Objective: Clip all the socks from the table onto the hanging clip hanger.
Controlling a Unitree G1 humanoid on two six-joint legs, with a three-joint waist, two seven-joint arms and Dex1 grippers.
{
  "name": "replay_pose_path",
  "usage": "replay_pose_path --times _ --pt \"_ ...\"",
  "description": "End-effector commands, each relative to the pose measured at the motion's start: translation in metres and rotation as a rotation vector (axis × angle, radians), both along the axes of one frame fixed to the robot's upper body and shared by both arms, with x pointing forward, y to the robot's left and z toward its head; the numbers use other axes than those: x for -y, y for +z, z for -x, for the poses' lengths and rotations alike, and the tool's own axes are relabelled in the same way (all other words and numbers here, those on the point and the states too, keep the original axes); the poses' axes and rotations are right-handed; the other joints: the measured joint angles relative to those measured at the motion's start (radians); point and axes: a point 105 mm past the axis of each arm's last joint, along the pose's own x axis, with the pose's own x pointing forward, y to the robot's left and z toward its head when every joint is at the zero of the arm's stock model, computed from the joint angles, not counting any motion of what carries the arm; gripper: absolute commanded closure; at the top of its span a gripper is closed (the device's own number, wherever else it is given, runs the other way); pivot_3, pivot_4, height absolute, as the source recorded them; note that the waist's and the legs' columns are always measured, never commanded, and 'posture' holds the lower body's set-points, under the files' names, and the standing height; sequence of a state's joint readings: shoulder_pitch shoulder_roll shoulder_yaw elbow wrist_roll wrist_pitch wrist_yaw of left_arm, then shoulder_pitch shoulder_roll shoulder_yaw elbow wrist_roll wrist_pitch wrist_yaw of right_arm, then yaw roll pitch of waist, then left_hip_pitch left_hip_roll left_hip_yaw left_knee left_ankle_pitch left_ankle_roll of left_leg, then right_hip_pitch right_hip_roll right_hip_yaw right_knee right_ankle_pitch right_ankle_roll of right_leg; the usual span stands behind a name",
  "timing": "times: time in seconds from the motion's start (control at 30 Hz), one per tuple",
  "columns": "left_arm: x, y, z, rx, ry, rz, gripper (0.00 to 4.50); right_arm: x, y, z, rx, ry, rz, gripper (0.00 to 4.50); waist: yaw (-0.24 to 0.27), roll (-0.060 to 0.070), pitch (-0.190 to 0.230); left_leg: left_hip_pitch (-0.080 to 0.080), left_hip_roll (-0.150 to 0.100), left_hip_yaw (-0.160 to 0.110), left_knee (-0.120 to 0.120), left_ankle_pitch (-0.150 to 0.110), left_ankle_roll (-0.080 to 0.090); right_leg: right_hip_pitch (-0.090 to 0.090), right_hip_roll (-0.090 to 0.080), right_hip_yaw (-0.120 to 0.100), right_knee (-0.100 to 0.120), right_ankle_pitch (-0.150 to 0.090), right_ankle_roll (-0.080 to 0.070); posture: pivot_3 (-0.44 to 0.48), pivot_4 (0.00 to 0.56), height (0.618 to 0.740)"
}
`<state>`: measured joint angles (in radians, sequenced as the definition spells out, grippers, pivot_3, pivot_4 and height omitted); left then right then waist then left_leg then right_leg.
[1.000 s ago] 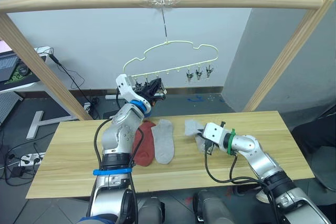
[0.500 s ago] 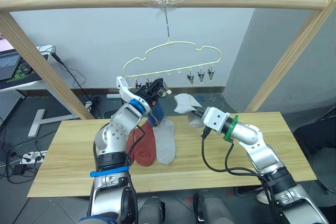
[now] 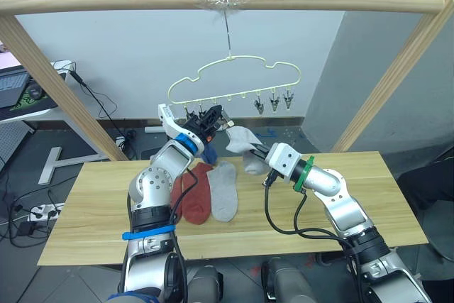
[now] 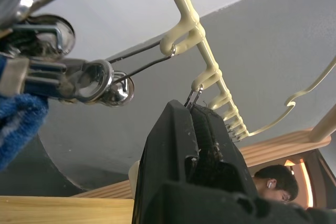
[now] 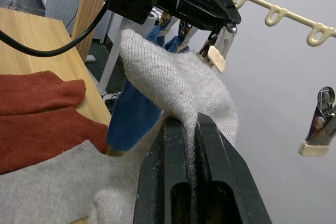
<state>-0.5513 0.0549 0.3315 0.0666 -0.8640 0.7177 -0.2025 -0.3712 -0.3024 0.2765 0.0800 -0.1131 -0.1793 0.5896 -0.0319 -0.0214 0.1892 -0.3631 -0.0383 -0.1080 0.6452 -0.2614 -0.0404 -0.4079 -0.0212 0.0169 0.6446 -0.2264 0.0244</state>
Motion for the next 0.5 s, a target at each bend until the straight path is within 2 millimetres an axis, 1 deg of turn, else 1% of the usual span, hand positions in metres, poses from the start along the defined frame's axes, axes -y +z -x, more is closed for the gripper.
replay_pose_path --times 0.03,0.07,0.2,0.27,0.4,0.5 --pt "0.001 0.01 0.004 0.034 -0.009 0.005 4.5 -0.009 0.018 0.003 0.053 0.031 -0.045 4.47 0.0 0.0 0.0 0.0 0.0 0.0 0.0 0.0 0.0 0.0 0.0 0.0 0.0 0.0 0.0 -0.025 0.159 0.74" --pt "0.002 0.01 0.004 0.033 -0.009 0.009 4.5 -0.01 0.019 0.002 0.054 0.031 -0.047 4.47 0.0 0.0 0.0 0.0 0.0 0.0 0.0 0.0 0.0 0.0 0.0 0.0 0.0 0.0 0.0 -0.025 0.159 0.74" --pt "0.004 0.011 0.005 0.038 -0.027 0.005 4.5 -0.016 0.032 -0.002 0.088 0.027 -0.096 4.47 0.0 0.0 0.0 0.0 0.0 0.0 0.0 0.0 0.0 0.0 0.0 0.0 0.0 0.0 0.0 -0.025 0.159 0.74" --pt "0.003 0.012 0.005 0.037 -0.027 0.01 4.5 -0.017 0.035 -0.002 0.091 0.03 -0.106 4.47 0.001 0.0 0.0 0.0 0.0 0.0 0.0 0.0 0.0 -0.001 0.0 0.0 0.0 0.0 0.0 -0.025 0.159 0.74" --pt "0.004 0.014 0.006 0.04 -0.034 0.016 4.5 -0.018 0.035 -0.001 0.074 0.035 -0.118 4.47 0.002 0.0 0.0 -0.001 0.0 0.0 0.0 0.0 0.0 -0.001 0.0 0.0 0.0 0.0 0.0 -0.02 0.165 0.74" --pt "0.004 0.014 0.007 0.039 -0.036 0.014 4.5 -0.021 0.029 0.0 0.063 0.04 -0.105 4.47 0.002 0.0 0.0 -0.001 0.0 0.0 0.0 0.0 0.0 -0.001 0.0 0.0 0.0 0.0 0.0 -0.02 0.165 0.74"
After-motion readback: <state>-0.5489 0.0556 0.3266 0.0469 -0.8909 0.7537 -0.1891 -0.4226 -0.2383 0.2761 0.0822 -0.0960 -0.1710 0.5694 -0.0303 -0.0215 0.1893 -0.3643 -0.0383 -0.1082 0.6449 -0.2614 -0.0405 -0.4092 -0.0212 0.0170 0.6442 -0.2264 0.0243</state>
